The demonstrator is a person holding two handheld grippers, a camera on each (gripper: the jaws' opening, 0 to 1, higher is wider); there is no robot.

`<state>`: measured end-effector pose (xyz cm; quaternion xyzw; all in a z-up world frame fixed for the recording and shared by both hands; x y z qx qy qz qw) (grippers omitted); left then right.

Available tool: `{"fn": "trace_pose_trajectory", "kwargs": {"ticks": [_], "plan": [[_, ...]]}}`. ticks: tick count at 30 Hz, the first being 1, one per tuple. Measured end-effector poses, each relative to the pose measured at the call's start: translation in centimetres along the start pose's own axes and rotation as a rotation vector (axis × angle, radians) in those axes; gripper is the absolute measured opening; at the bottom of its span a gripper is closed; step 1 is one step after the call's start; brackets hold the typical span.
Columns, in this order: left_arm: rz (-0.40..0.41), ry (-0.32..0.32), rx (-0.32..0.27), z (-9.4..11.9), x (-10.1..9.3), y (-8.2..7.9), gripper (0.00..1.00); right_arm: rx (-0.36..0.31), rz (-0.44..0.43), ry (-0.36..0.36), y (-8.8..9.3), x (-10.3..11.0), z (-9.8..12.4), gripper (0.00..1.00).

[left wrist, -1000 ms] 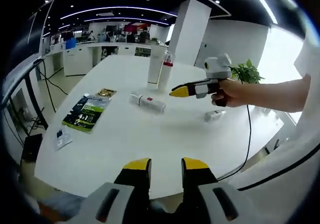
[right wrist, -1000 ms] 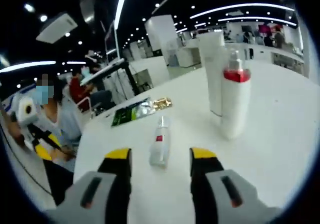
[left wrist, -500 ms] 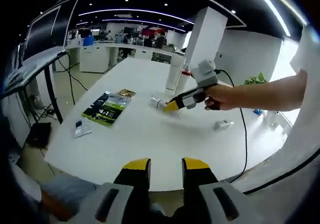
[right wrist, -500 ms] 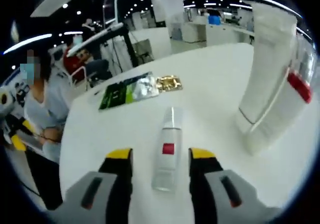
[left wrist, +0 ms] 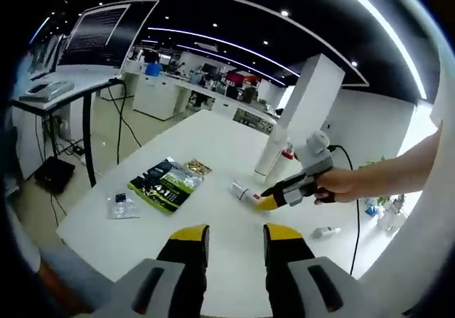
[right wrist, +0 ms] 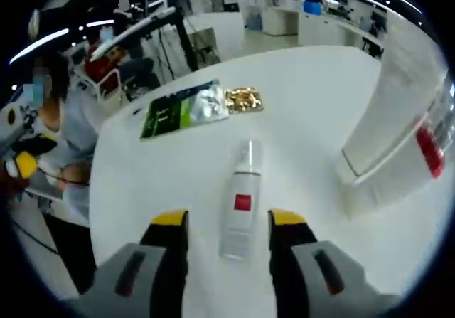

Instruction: Arrange the skincare products in the storage area until every visible bottle or jar stands upright without overlapping.

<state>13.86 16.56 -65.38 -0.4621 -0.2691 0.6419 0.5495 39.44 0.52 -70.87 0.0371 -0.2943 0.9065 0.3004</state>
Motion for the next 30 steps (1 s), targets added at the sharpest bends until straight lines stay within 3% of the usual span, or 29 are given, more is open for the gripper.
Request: {"fn": "trace_pose_trajectory", "kwargs": {"ticks": [8, 15, 20, 25, 30], "plan": [[0.04, 0.025, 0.006, -1.7, 1.1, 0.4, 0.31, 0.066, 0.059, 0.012, -0.3, 0.7, -1.3, 0.37], [0.049, 0.073, 0.0, -2.5, 1.7, -0.2, 0.3, 0.091, 0.036, 0.07, -0.9, 0.3, -2.2, 0.3], [0.062, 0.086, 0.0, -2.6, 2.1, -0.5, 0.3, 0.149, 0.035, 0.106, -0.6, 0.3, -3.0, 0.24], [0.078, 0.108, -0.001, -2.7, 2.5, -0.6, 0.3, 0.133, 0.069, 0.118, -0.6, 0.2, -3.0, 0.19], [0.08, 0.133, 0.01, -2.9, 2.9, -0.7, 0.3, 0.102, 0.048, 0.139, -0.2, 0.9, -2.1, 0.18]]}}
Point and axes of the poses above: the point that each gripper's makers call its tool centre point, and the gripper's own axes: z roughly backward along the fingers, x roughly to its left, y roughly out of its underside, the point moved 9 cm from there along z, roughly backward along the fingers, and after that the axes turned 11 degrees about -z, right-handed, at the moved point
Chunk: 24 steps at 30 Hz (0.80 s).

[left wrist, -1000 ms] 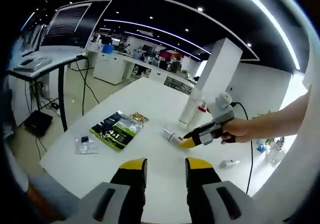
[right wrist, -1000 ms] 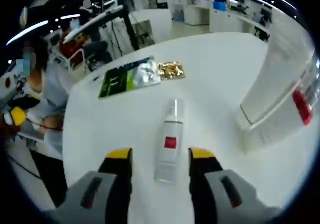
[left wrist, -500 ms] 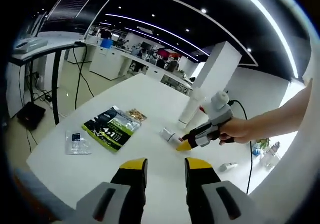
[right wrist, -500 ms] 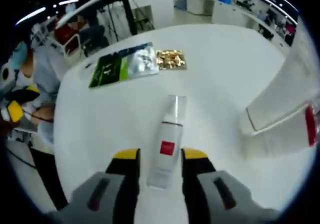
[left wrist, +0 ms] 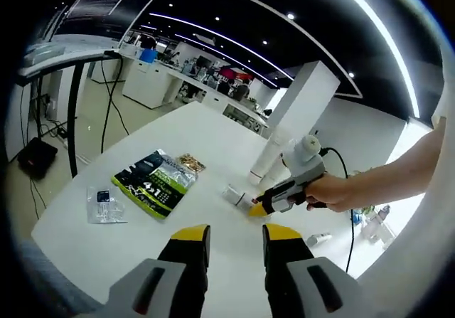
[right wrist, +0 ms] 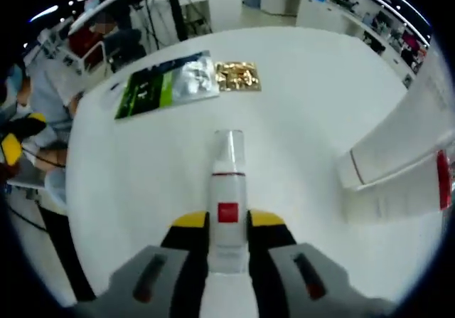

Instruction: Arrange the skincare products in the storage area until every visible bottle or jar stands upright without overlapping.

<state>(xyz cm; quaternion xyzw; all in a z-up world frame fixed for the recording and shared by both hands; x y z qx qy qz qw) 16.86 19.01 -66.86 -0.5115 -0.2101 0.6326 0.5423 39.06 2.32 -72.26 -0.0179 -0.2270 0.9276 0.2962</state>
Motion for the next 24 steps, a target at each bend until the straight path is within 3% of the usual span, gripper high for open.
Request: {"fn": "trace_pose_trajectory", "kwargs": {"ticks": [3, 13, 19, 24], "plan": [[0.009, 0.006, -0.017, -0.3, 0.6, -0.4, 0.3, -0.055, 0.027, -0.008, -0.3, 1.2, 1.4, 0.18], [0.076, -0.004, -0.085, -1.1, 2.1, -2.3, 0.31, -0.151, -0.074, -0.091, -1.2, 4.2, 3.0, 0.18], [0.093, 0.028, -0.105, -1.8, 1.9, -2.9, 0.35, -0.246, -0.059, -0.158, -3.0, 5.9, 4.8, 0.18], [0.1, 0.071, -0.113, -2.8, 1.3, -3.6, 0.35, -0.275, -0.075, -0.186, -2.7, 7.1, 5.9, 0.18]]}}
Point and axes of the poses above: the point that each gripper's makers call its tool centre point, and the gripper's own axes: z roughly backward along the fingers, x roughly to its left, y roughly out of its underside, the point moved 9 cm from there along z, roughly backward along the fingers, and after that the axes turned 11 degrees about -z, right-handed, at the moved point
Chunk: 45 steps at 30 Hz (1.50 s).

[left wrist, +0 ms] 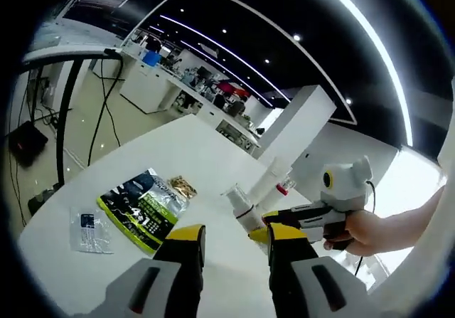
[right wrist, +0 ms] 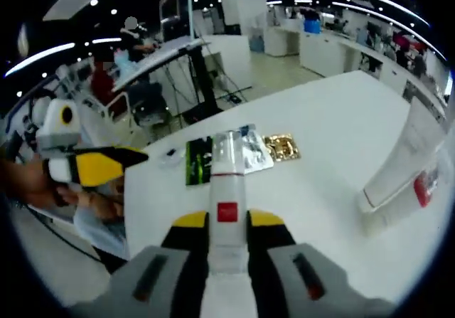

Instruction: Arrange the skincare products in the storage area until every visible bottle or jar stands upright without overlapping.

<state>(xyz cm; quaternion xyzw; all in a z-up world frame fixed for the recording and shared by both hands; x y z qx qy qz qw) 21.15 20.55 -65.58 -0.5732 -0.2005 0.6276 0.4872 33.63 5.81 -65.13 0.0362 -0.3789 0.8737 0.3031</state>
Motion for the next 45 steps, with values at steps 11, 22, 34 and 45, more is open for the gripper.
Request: {"fn": "trace_pose_trajectory", "kwargs": {"ticks": [11, 22, 34, 45], "plan": [[0.02, 0.091, 0.044, -1.2, -0.5, 0.3, 0.38, -0.122, -0.035, 0.001, -0.4, 0.8, 2.1, 0.18], [0.147, 0.256, -0.083, -2.2, -3.5, -0.6, 0.52, -0.226, -0.053, -0.027, 0.4, 2.4, 3.9, 0.18], [0.144, 0.272, -0.026, -2.4, -4.4, -0.3, 0.52, -0.268, 0.066, -0.094, 0.5, 4.8, 4.8, 0.18], [0.176, 0.294, -0.014, -2.0, -3.9, -1.1, 0.25, -0.245, 0.199, -0.108, -0.1, 7.4, 3.8, 0.18]]}}
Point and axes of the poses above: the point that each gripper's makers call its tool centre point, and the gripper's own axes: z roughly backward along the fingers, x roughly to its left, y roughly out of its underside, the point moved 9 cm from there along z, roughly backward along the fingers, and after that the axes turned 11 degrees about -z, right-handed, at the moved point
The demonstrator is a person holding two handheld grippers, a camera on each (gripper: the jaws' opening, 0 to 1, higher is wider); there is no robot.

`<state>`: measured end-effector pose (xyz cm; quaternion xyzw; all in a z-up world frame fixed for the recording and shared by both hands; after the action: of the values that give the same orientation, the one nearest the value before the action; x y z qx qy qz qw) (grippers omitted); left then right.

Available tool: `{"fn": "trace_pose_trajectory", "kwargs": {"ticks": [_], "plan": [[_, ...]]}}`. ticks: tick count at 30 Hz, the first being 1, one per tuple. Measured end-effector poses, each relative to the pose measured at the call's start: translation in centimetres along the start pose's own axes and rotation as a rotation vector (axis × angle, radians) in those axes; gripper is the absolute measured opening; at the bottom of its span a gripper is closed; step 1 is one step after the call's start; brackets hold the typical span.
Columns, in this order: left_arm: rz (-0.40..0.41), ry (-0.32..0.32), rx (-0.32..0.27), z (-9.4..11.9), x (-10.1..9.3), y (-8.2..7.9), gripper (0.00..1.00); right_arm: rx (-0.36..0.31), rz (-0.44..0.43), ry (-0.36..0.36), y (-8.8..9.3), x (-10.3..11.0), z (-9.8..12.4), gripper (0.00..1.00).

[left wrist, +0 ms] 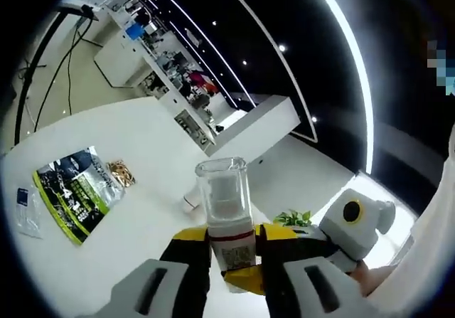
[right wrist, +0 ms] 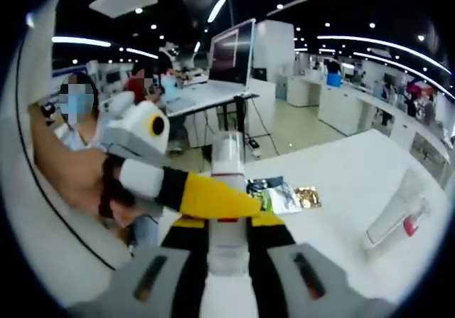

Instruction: Arrange the skincare products in the storage area until every visible bottle or jar stands upright without overlapping.

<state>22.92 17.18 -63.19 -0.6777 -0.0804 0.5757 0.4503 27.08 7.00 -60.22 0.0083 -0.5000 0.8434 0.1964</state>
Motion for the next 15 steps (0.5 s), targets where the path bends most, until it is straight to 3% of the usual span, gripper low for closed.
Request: {"fn": "trace_pose_trajectory", "kwargs": {"ticks": [10, 15], "plan": [[-0.007, 0.019, 0.038, -0.26, -0.16, -0.56, 0.23, 0.015, -0.012, 0.009, -0.13, -0.48, -0.3, 0.19], [-0.056, 0.043, 0.069, -0.1, 0.13, -1.03, 0.22, 0.022, -0.041, -0.026, -0.25, -0.6, -0.54, 0.2]]}}
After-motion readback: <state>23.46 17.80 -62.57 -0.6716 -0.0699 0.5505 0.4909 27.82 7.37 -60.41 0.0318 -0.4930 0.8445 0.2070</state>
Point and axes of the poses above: the point that each gripper's makers call its tool centre point, and the gripper's own axes: z roughly backward along the fingers, x roughly to its left, y roughly out of its underside, the point moved 9 cm from there along z, roughly backward along the fingers, and after that the axes turned 11 degrees about -z, right-handed, at the moved point
